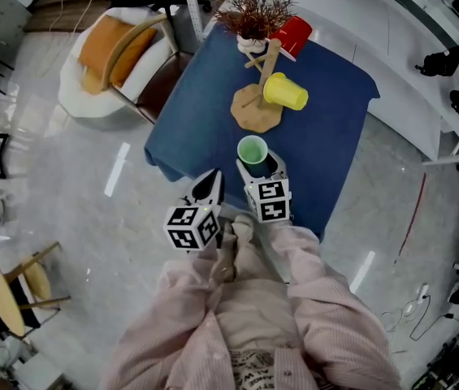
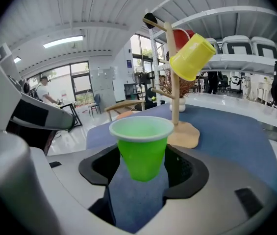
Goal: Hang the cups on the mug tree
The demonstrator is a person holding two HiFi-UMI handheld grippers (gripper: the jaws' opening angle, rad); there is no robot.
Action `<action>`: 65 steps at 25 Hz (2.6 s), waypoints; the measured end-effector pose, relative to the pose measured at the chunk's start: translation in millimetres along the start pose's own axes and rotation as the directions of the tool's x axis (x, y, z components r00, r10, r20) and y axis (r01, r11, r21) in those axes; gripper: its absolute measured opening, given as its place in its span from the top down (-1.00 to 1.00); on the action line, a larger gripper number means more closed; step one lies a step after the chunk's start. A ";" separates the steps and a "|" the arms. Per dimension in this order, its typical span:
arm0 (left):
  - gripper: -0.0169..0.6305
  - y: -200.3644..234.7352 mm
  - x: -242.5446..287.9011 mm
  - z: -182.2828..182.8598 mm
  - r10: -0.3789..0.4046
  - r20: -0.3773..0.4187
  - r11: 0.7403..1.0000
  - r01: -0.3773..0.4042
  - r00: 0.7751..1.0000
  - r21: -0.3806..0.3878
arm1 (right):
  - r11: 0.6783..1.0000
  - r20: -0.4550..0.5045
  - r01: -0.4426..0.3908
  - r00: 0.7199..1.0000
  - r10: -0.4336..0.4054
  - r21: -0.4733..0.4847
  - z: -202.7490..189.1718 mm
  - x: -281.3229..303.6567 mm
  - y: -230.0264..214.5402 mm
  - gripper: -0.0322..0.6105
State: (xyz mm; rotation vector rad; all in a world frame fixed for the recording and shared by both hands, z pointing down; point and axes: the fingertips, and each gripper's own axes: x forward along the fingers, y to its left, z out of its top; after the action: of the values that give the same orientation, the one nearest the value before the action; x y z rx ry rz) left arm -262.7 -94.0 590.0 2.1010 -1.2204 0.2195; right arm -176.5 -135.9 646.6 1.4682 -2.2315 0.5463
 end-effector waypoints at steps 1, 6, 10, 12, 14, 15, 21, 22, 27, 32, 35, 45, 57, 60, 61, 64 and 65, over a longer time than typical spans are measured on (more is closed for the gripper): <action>0.95 0.3 -2.8 3.5 0.004 0.008 1.000 -0.005 1.000 0.002 | 1.000 0.007 -0.009 1.000 0.009 -0.008 3.3 -2.4 1.6 0.04; 0.95 0.7 -17.1 21.5 0.028 0.050 1.000 -0.029 0.998 0.008 | 0.998 0.023 -0.054 0.998 0.054 -0.013 25.1 -16.6 10.7 0.04; 0.95 -5.2 -27.1 34.9 0.024 0.074 0.999 -0.026 0.997 0.029 | 0.996 0.045 -0.086 0.995 0.086 0.003 43.6 -26.3 16.3 0.04; 0.95 -8.0 -32.1 42.1 0.021 0.083 0.999 -0.025 0.996 0.046 | 0.994 0.056 -0.108 0.993 0.107 0.014 51.5 -31.2 20.1 0.04; 0.95 -10.7 -36.6 50.3 0.020 0.099 0.998 -0.026 0.995 0.060 | 0.993 0.066 -0.120 0.991 0.119 0.007 59.7 -36.0 22.0 0.04; 0.95 -12.2 -38.5 54.3 0.020 0.108 0.998 -0.027 0.994 0.064 | 0.992 0.069 -0.124 0.990 0.123 0.001 63.9 -38.3 22.5 0.04; 0.95 -22.8 -48.8 81.7 0.010 0.172 0.995 -0.027 0.985 0.095 | 0.985 0.096 -0.170 0.981 0.167 0.023 90.7 -51.5 29.1 0.04; 0.95 -24.4 -50.3 86.3 0.007 0.183 0.995 -0.026 0.983 0.101 | 0.984 0.103 -0.178 0.979 0.174 0.029 96.0 -53.1 30.4 0.04; 0.95 -32.3 -59.3 102.1 -0.012 0.212 0.992 -0.015 0.977 0.124 | 0.974 0.137 -0.213 0.970 0.201 0.073 122.6 -62.3 37.9 0.05; 0.95 -35.1 -64.5 113.5 -0.038 0.219 0.989 0.006 0.975 0.148 | 0.963 0.164 -0.239 0.962 0.217 0.128 148.0 -65.0 38.5 0.05; 0.95 -33.5 -65.4 120.9 -0.053 0.225 0.988 0.018 0.973 0.156 | 0.957 0.177 -0.237 0.962 0.207 0.166 160.7 -62.3 35.2 0.05; 0.95 -25.6 -71.6 144.2 -0.115 0.228 0.980 0.073 0.967 0.186 | 0.928 0.199 -0.251 0.959 0.201 0.277 185.6 -59.9 42.9 0.05; 0.95 -26.2 -72.0 163.5 -0.176 0.238 0.966 0.121 0.955 0.228 | 0.881 0.238 -0.291 0.948 0.212 0.374 216.1 -53.6 41.7 0.05; 0.95 -29.1 -70.3 165.8 -0.182 0.239 0.964 0.125 0.954 0.234 | 0.864 0.236 -0.302 0.946 0.221 0.402 221.1 -50.7 37.6 0.05; 0.95 -29.5 -69.1 166.3 -0.181 0.238 0.964 0.125 0.954 0.235 | 0.856 0.235 -0.310 0.945 0.229 0.413 222.4 -49.3 36.7 0.05; 0.95 -30.1 -64.8 166.4 -0.174 0.235 0.965 0.118 0.956 0.232 | 0.826 0.250 -0.348 0.933 0.259 0.443 228.6 -47.3 35.2 0.05; 0.95 -30.4 -63.2 166.4 -0.170 0.235 0.966 0.115 0.957 0.231 | 0.816 0.258 -0.361 0.928 0.268 0.451 231.3 -46.9 34.2 0.05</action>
State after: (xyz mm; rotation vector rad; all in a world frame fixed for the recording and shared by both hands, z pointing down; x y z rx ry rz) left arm -303.2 -145.6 421.8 2.4558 -1.2261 0.0166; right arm -219.9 -210.3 424.2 1.4135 -2.6391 1.2125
